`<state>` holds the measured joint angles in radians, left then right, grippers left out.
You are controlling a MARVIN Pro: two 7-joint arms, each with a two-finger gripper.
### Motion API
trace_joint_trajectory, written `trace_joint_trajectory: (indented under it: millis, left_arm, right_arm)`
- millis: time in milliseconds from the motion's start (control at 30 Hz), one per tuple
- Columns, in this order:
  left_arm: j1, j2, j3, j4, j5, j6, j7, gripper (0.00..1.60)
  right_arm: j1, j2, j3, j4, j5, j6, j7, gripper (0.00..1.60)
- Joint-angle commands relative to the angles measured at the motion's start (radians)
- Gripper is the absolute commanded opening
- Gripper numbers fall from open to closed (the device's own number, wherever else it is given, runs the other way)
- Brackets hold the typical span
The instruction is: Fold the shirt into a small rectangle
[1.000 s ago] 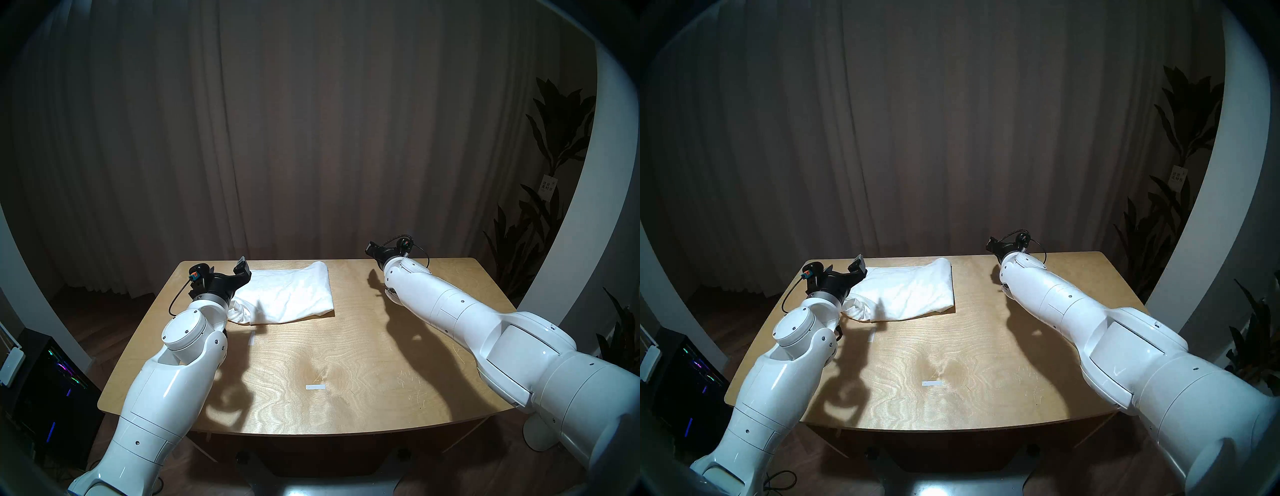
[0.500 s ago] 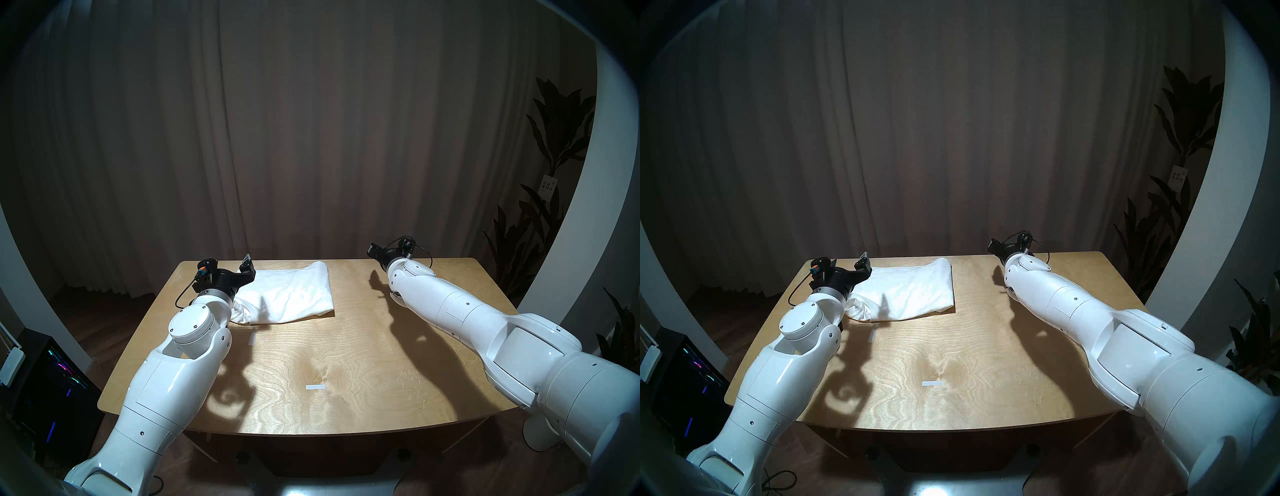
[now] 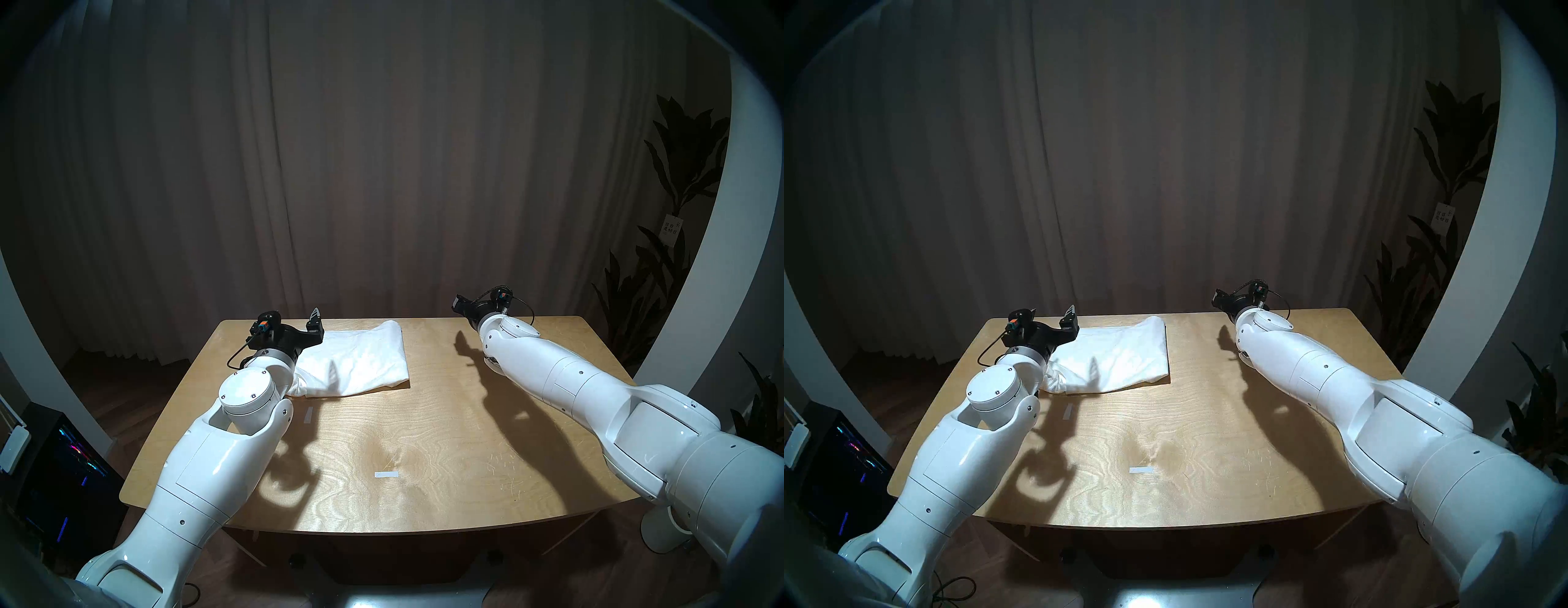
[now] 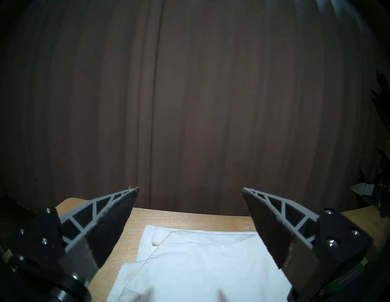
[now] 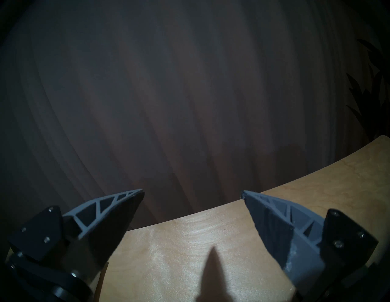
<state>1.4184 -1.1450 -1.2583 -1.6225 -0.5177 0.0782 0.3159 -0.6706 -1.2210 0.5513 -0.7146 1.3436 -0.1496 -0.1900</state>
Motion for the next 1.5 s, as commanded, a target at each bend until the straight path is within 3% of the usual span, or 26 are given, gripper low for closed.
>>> trace_joint_trajectory:
  millis: [0,733,1467]
  left_arm:
    - [-0.057,0.003,0.014,0.002,0.035,-0.007,-0.004,1.60]
    - [-0.098,0.026,0.071,0.065,0.109,-0.006,-0.015,1.60]
    - [-0.143,0.057,0.060,0.120,0.151,-0.005,-0.042,1.60]
  right_arm:
    - [0.004,0.032,0.001,-0.050,-0.009,-0.012,0.027,1.60]
    - [-0.023,0.126,-0.001,-0.166,-0.047,-0.022,0.096,1.60]
    - [-0.097,0.247,-0.012,-0.292,-0.092,-0.030,0.140,1.60]
